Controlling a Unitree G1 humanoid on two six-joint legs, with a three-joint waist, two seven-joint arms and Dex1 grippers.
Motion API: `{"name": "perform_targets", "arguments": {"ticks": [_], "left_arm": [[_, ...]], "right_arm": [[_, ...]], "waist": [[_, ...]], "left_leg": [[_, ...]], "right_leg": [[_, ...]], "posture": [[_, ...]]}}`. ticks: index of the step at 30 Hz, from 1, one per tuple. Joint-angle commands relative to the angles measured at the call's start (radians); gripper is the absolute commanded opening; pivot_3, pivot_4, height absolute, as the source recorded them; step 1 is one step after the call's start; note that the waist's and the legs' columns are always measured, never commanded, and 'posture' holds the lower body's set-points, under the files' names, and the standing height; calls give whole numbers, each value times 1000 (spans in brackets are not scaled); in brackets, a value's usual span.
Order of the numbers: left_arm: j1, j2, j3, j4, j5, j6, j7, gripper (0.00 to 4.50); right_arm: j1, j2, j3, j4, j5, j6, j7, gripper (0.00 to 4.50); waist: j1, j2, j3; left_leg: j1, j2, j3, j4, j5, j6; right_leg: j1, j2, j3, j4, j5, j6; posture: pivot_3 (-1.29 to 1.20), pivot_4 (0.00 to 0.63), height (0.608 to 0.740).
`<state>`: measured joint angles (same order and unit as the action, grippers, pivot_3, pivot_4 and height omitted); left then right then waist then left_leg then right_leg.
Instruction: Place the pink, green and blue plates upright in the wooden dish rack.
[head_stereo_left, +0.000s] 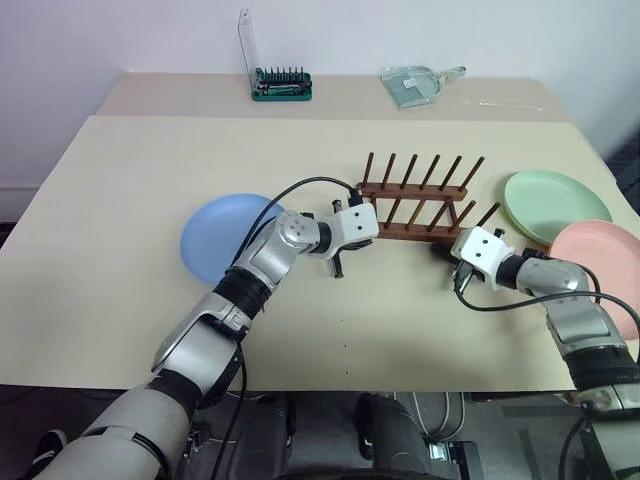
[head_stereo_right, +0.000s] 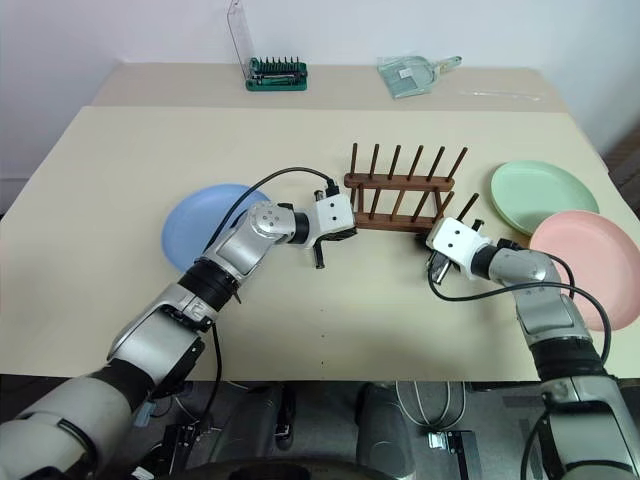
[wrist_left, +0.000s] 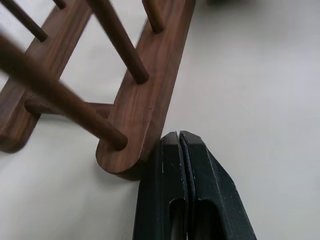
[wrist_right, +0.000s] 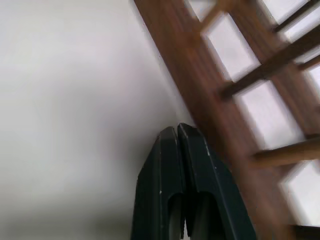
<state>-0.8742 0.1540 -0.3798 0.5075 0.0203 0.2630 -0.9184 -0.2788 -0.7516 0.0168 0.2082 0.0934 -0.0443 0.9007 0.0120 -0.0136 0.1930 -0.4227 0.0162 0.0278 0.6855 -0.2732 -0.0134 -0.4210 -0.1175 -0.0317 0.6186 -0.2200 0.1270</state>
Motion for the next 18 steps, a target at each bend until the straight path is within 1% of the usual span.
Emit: {"name": "perform_targets", "arguments": {"ticks": [1, 3, 4, 6, 7, 9, 10, 11, 12, 13, 16, 18], "left_arm": [[44, 42, 78, -278, -236, 236, -193, 544], [68, 88, 120, -404, -336, 349, -243, 1359], [73, 105, 133, -442, -368, 388, -250, 1873], [66, 152, 152, -477, -398, 441, -261, 2925], [61, 170, 152, -479, -393, 442, -258, 3364], [50, 190, 159, -466, -378, 395, -247, 4457], [49, 192, 179, -470, -402, 377, -259, 4500], [60, 184, 218, -486, -441, 316, -287, 4500], [68, 177, 245, -498, -471, 273, -308, 4500], [81, 181, 267, -503, -472, 218, -311, 4500], [107, 237, 289, -477, -461, 142, -355, 4500], [110, 259, 304, -452, -466, 97, -376, 4500]], "right_arm": [[55, -45, -117, -209, 261, 290, 90, 259], [87, -66, -195, -307, 403, 420, 121, 838], [95, -71, -223, -338, 440, 454, 121, 1291], [101, -78, -294, -383, 507, 523, 95, 2357], [107, -84, -315, -393, 511, 537, 83, 2770], [132, -101, -350, -403, 463, 523, 42, 3873], [141, -111, -369, -406, 434, 517, 14, 4299], [143, -120, -390, -405, 392, 497, -32, 4459], [143, -124, -403, -404, 365, 485, -64, 4459], [140, -135, -416, -409, 354, 513, -95, 4459], [161, -164, -463, -444, 329, 556, -143, 4459], [233, -184, -506, -483, 295, 562, -151, 4459]], "waist": [[0, 0, 0], [0, 1, 1], [-1, 1, 0], [0, 1, 0], [0, 1, 0], [3, 1, 0], [5, 1, 0], [6, 1, 0], [6, 1, 0], [3, 1, 0], [1, 1, 0], [1, 2, 0]], "left_leg": [[0, 0, 0, 0, 0, 0], [0, 0, 0, 0, 0, 0], [0, 0, -1, 0, 0, 0], [1, 0, -1, 0, 0, 0], [3, 0, -1, 0, 0, 0], [5, 0, -1, 0, 0, 0], [6, 0, -1, 0, 0, 0], [5, 0, -1, 0, 0, 0], [5, 0, -1, 0, 0, 1], [5, 0, -1, 0, -1, 1], [5, 0, -1, 0, 0, 1], [6, 0, 0, -1, 0, 1]], "right_leg": [[0, 0, 0, 0, 0, 0], [0, 0, 0, 1, 0, 0], [0, 0, 0, 1, 0, 0], [0, 0, 0, 2, 0, 0], [1, 0, 0, 2, 0, 0], [4, 0, 0, 2, 0, -1], [5, 0, 0, 1, 0, 0], [6, 0, 0, 0, 0, 0], [6, 0, 0, -1, 0, 0], [6, 0, 0, -1, 0, 0], [6, 0, 0, -1, 0, 0], [6, 0, 0, -1, 0, 0]], "posture": [[0, 150, 724], [0, 150, 724], [0, 150, 724], [0, 150, 724], [0, 150, 724], [0, 150, 724], [0, 150, 724], [0, 150, 724], [0, 150, 724], [0, 150, 724], [0, 150, 724], [0, 150, 724]]}}
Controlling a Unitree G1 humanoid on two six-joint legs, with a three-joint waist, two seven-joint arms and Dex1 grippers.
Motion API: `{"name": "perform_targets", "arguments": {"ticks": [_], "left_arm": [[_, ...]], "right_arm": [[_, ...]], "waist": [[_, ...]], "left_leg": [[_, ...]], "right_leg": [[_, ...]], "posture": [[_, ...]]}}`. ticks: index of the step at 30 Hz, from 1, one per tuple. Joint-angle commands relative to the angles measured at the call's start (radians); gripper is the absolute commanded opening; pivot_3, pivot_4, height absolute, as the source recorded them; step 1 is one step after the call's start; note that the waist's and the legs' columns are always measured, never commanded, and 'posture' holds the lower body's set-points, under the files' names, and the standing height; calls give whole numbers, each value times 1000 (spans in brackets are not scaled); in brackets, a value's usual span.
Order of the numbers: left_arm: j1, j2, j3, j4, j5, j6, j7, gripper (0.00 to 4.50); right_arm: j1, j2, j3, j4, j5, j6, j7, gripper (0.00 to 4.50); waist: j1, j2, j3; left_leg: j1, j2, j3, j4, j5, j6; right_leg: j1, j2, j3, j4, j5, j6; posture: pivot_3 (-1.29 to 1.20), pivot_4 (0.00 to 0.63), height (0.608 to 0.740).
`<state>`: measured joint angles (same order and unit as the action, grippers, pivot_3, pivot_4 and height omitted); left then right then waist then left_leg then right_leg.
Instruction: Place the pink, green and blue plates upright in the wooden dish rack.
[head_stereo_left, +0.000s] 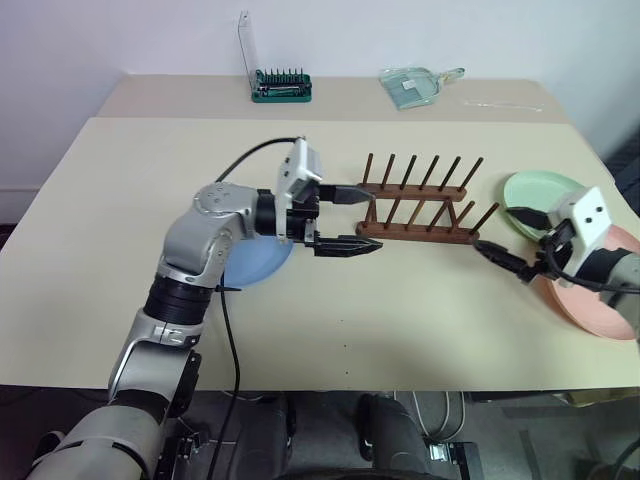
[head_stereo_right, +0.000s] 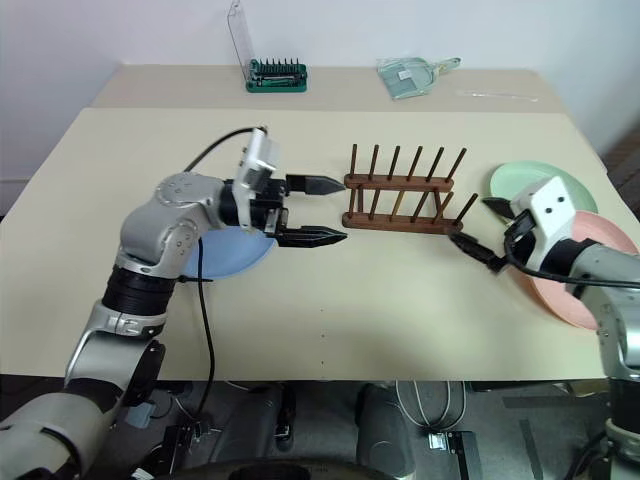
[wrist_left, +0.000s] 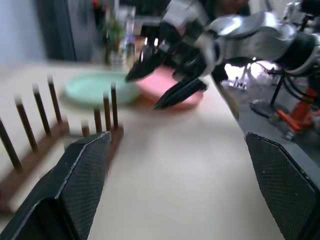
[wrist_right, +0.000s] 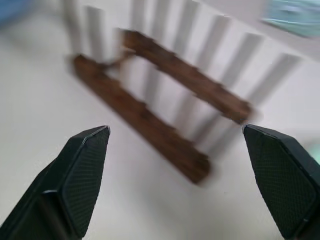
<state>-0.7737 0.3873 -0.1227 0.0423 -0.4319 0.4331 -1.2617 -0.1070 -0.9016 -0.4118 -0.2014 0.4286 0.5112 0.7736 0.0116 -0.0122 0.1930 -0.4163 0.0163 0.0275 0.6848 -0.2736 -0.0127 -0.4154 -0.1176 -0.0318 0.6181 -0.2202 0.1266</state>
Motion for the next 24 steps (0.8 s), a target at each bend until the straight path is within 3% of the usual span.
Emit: {"name": "perform_targets", "arguments": {"ticks": [1, 10, 19, 22, 24], "left_arm": [[7, 33, 52, 25, -22, -76, -37, 4500], [-5, 32, 30, 66, -24, -86, -50, 4500], [4, 30, 44, 20, -71, -56, -44, 4500], [20, 44, 50, -5, -89, -52, -53, 4500], [32, 54, 47, -13, -86, -60, -55, 4500]], "right_arm": [[90, -39, -93, -89, -55, 18, -35, 4459], [296, -19, -182, -113, -82, 168, -68, 4459], [274, 23, -117, -54, -97, 213, -114, 4459], [268, 20, -62, -16, -140, 197, -133, 3638], [276, 9, -30, -1, -176, 169, -143, 2643]], "waist": [[3, 0, 0], [2, 0, 0], [1, 0, 0], [1, 0, 0], [1, 0, 0]], "left_leg": [[0, 0, 0, 0, 0, 0], [1, 0, 0, 1, -1, 1], [1, 0, 0, 0, -1, 1], [1, 0, 0, 0, -1, 1], [1, 0, 0, 0, -1, 1]], "right_leg": [[0, 0, 0, 0, 0, 0], [2, 0, 0, -1, 0, 0], [2, 0, 0, -1, 0, 0], [2, 0, 0, -1, 0, 0], [2, 0, 0, -1, 0, 0]], "posture": [[0, 150, 724], [0, 150, 724], [0, 150, 724], [0, 150, 724], [0, 150, 724]]}}
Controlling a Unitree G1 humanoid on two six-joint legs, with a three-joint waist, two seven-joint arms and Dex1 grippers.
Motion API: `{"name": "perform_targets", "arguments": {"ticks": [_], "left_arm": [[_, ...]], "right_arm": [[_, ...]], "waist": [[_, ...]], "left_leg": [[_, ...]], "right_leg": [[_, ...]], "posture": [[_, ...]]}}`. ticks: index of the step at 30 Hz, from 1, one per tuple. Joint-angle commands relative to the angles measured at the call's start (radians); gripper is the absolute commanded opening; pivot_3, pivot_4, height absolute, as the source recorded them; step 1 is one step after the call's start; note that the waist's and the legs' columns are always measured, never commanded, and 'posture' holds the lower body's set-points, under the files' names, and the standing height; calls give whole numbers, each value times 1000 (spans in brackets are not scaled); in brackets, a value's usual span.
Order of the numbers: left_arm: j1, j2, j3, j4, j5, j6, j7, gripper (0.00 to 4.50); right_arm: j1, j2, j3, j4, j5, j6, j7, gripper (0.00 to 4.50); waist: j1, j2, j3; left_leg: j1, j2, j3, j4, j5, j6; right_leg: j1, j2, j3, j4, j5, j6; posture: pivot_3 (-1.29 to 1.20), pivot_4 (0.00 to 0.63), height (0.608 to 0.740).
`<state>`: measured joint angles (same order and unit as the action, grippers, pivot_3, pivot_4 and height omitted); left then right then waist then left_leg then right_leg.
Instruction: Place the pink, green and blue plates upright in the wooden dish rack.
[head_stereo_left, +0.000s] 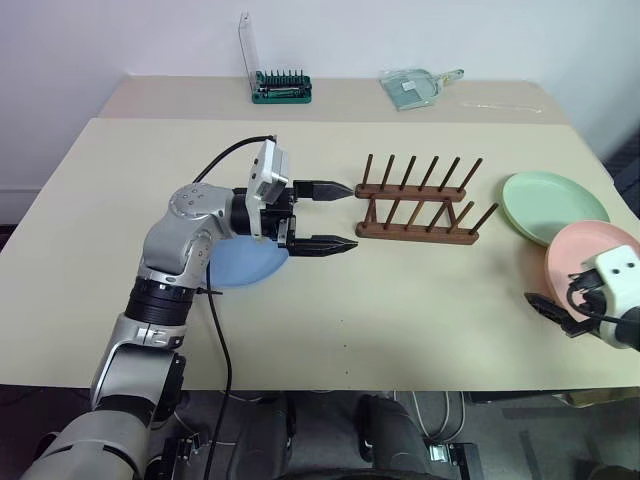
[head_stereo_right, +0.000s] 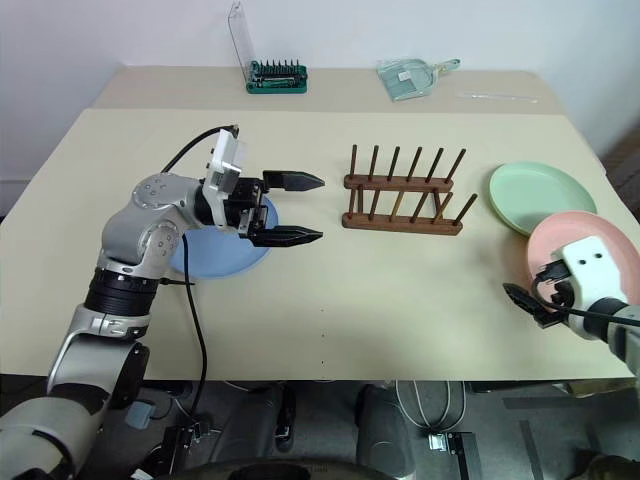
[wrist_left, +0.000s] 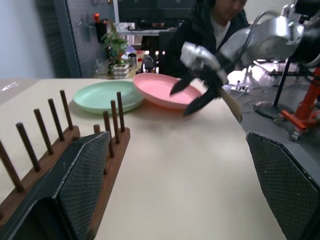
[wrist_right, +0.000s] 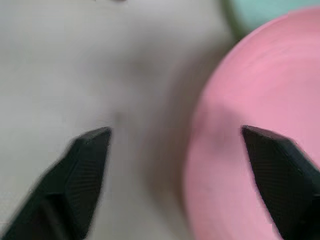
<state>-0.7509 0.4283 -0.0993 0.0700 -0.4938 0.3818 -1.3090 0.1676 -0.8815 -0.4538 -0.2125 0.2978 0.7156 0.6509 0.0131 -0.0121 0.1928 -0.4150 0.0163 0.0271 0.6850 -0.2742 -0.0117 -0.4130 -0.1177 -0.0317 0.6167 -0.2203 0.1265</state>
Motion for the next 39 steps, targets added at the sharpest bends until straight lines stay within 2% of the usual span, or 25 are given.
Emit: {"name": "perform_targets", "arguments": {"ticks": [1, 2, 5, 7, 13, 18, 22, 26, 30, 33, 39], "left_arm": [[14, 17, 21, -42, -21, -9, -6, 4500], [17, 19, 19, -42, -18, -13, -6, 4500], [20, 19, 22, -45, -24, -5, -1, 4500], [22, 20, 20, -49, -26, 0, 0, 4500], [18, 16, 16, -44, -22, -5, 3, 4500], [13, 10, 20, -34, -22, -8, 8, 4500], [9, 9, 28, -32, -35, 9, 8, 4500], [1, 24, 40, -31, -68, 62, -3, 4500], [3, 33, 68, -35, -93, 87, 21, 4500], [-1, 38, 75, -31, -102, 114, 36, 4500], [10, 46, 100, -65, -130, 156, 76, 4500]], "right_arm": [[0, -12, 19, 17, -54, -41, -24, 2163], [-3, -13, 22, 20, -59, -45, -24, 1532], [-4, -28, 19, 18, -75, -52, -20, 37], [15, -55, 20, 9, -114, -78, -19, 37], [18, -84, -21, -31, -99, -47, 21, 37], [-23, -121, -114, -100, -22, 34, 92, 37], [-232, -155, -209, -102, 134, 116, 131, 37], [-441, -113, -240, -68, 272, 198, 93, 37], [-786, 20, -309, 102, 606, 339, 49, 37], [-886, 48, -291, 258, 688, 397, 82, 37], [-949, 10, -219, 452, 742, 435, 192, 37]], "waist": [[0, 0, 0], [0, 0, 0], [0, 0, 0], [-1, 0, 0], [0, 0, 0], [0, 0, 0], [-3, 1, 0], [-1, 0, 0], [-2, -1, 1], [2, 0, 1], [-3, 0, 1]], "left_leg": [[0, 0, 0, 0, 0, 0], [0, 0, 0, 0, 0, 0], [0, 0, 0, 0, 0, 0], [1, 0, 0, 0, 0, 0], [1, 0, 0, 0, 0, 0], [2, 0, 0, 0, 0, 0], [2, 0, 0, 0, 0, 0], [3, 1, -1, -2, 0, 0], [2, 0, 0, -1, 0, 0], [2, 0, -1, -2, 0, 0], [-1, 0, 0, -1, -1, 1]], "right_leg": [[0, 0, 0, 0, 0, 0], [0, 0, 0, 0, 0, 0], [0, 0, 0, 0, 0, 0], [1, 0, 0, 0, 0, 0], [2, 0, 0, -1, 0, 0], [2, 0, 0, -1, 0, 0], [2, 0, 0, -1, 0, 0], [2, 1, 0, -1, 0, 0], [2, 0, 0, -2, 0, 0], [2, 0, -1, -2, 0, 0], [1, 0, 0, -3, 0, 0]], "posture": [[0, 150, 724], [0, 150, 724], [0, 150, 724], [0, 150, 724], [0, 150, 724], [0, 150, 724], [0, 150, 724], [0, 150, 724], [0, 150, 724], [0, 150, 724], [0, 150, 724]]}}
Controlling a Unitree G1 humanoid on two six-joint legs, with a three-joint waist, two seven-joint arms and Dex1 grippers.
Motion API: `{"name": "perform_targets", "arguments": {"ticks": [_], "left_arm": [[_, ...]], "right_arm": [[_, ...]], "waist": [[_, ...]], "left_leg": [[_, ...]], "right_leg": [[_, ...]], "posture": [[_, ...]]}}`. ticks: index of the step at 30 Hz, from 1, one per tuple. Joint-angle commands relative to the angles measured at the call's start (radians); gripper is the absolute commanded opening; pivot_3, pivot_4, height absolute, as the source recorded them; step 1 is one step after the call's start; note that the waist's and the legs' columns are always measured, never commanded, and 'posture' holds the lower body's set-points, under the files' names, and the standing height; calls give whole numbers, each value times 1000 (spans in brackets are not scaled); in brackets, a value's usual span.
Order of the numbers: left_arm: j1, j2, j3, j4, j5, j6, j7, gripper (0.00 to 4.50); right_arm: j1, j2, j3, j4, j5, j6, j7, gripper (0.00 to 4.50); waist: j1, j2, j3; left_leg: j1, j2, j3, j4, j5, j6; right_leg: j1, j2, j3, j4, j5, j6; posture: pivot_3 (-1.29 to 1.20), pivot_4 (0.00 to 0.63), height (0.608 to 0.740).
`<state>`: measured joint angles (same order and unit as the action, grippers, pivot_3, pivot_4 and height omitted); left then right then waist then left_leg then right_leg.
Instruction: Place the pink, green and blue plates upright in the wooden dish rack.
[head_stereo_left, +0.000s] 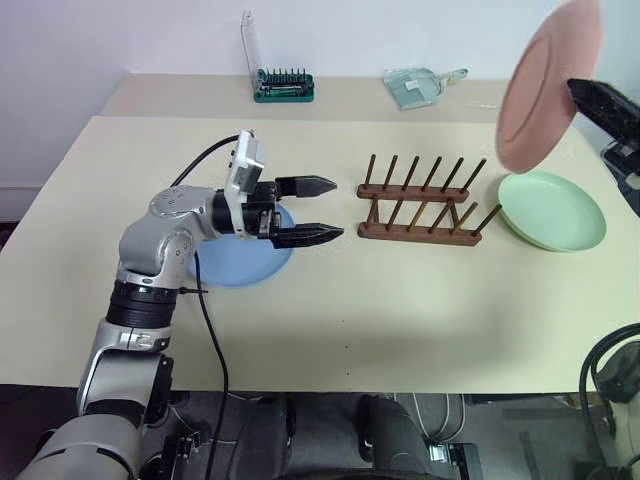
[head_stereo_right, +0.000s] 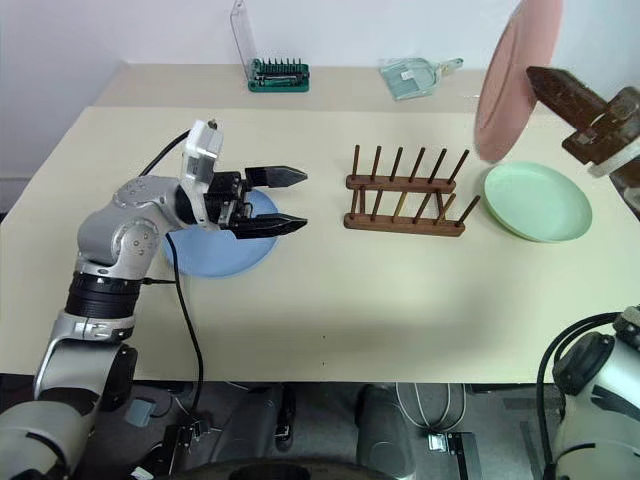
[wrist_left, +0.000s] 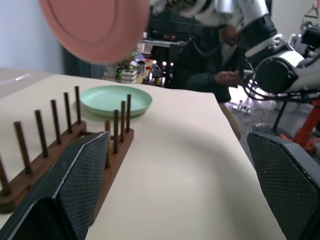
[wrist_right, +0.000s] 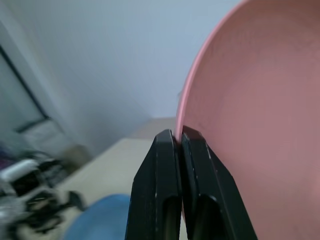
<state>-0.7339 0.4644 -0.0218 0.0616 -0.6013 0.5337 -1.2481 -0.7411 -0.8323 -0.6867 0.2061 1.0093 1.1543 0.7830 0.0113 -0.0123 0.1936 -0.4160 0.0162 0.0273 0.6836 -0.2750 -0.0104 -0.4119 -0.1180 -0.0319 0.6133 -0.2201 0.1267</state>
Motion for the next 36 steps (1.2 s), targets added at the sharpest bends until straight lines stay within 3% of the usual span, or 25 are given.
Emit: {"name": "perform_targets", "arguments": {"ticks": [1, 10, 21, 24, 31, 36], "left_arm": [[1, 12, 25, -69, -27, 11, 23, 4500], [49, 39, 27, -121, -30, 18, 55, 4500], [29, 36, 12, -113, -22, 10, 63, 4500], [21, 35, 11, -105, -18, 6, 67, 4500], [15, 33, 10, -105, -23, 6, 70, 4500], [16, 27, 11, -107, -31, 14, 73, 4500]], "right_arm": [[-43, -50, 32, 59, 22, -5, 83, 37], [-44, -136, 166, 246, -73, -50, 256, 37], [25, -104, 213, 280, -171, -177, 315, 37], [15, -92, 204, 295, -165, -163, 299, 875], [21, -81, 196, 261, -206, -259, 235, 4277], [-41, -50, 104, 261, -269, -554, 93, 4401]], "waist": [[-1, 0, 0], [-1, 1, 0], [-1, 1, 0], [0, 1, 0], [-1, 1, 0], [-1, 1, 0]], "left_leg": [[0, 0, 0, 0, 0, 0], [0, 0, 0, 0, 0, 0], [0, 0, 0, 0, 0, 0], [0, 0, 0, 0, 0, 0], [0, 0, 1, 0, 0, 0], [0, 0, 1, 0, 0, 0]], "right_leg": [[-1, 0, 0, 0, 0, 0], [-1, 0, 0, 1, 0, 0], [-1, 0, 0, 1, 0, 0], [-1, 0, 0, 1, 0, 0], [-1, 0, 0, 1, 0, 0], [-1, 0, 0, 1, 0, 0]], "posture": [[0, 150, 724], [0, 150, 724], [0, 150, 724], [0, 150, 724], [0, 150, 724], [0, 150, 724]]}}
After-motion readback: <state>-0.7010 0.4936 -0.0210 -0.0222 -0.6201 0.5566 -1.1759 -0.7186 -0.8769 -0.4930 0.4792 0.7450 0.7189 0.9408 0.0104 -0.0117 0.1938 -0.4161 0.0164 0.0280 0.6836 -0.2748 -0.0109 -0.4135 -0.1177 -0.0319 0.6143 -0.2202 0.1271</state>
